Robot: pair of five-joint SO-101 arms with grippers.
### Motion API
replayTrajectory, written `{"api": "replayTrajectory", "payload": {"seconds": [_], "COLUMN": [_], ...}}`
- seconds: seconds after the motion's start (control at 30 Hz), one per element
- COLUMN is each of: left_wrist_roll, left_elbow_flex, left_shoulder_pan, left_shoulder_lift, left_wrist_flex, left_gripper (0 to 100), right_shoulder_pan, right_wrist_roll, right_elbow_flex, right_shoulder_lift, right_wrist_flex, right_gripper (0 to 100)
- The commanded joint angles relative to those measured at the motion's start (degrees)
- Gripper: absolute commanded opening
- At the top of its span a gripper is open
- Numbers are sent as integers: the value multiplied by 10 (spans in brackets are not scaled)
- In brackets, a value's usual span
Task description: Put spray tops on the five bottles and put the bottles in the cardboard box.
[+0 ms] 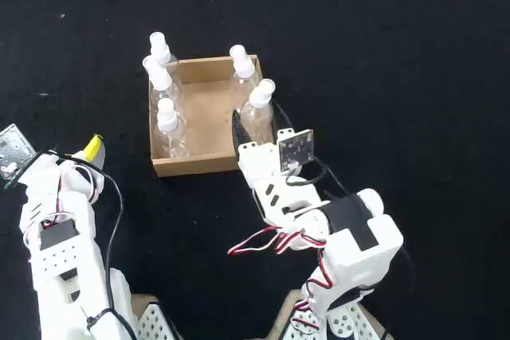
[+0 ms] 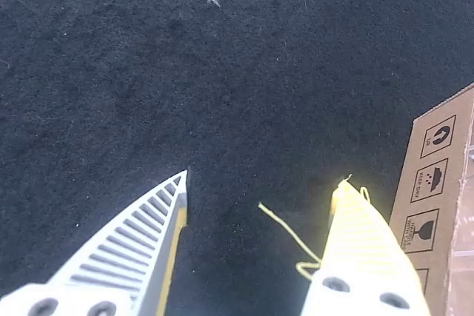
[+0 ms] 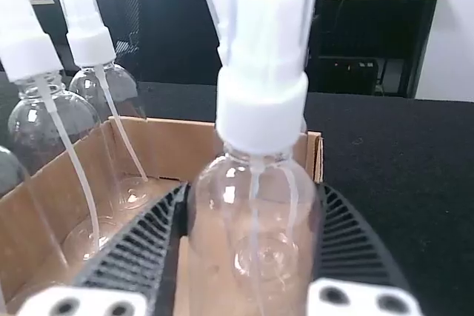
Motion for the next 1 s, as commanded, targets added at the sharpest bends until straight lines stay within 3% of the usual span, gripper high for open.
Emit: {"api": "replayTrajectory", "payload": {"seconds": [0.0,0.3,0.5,0.97], "left_wrist_roll": [-1,-2,-2,-2], "left_elbow_flex": [-6,-6,-6,-6], "left_shoulder_pan": [-1,-1,-1,-2], "left_shoulder_lift": [-9,-9,-9,-9], "left_wrist_flex": [-13,-13,-13,-13], "left_gripper": [202,202,202,202], "right_shoulder_pan": [-5,-18,-18,-20], "right_wrist_roll": [6,6,6,3], "right_elbow_flex": [-14,-13,-11,0], "right_shoulder_lift": [-2,-2,-2,-7], "right_wrist_flex": [5,7,10,-29], "right_gripper": [203,204,317,305]}}
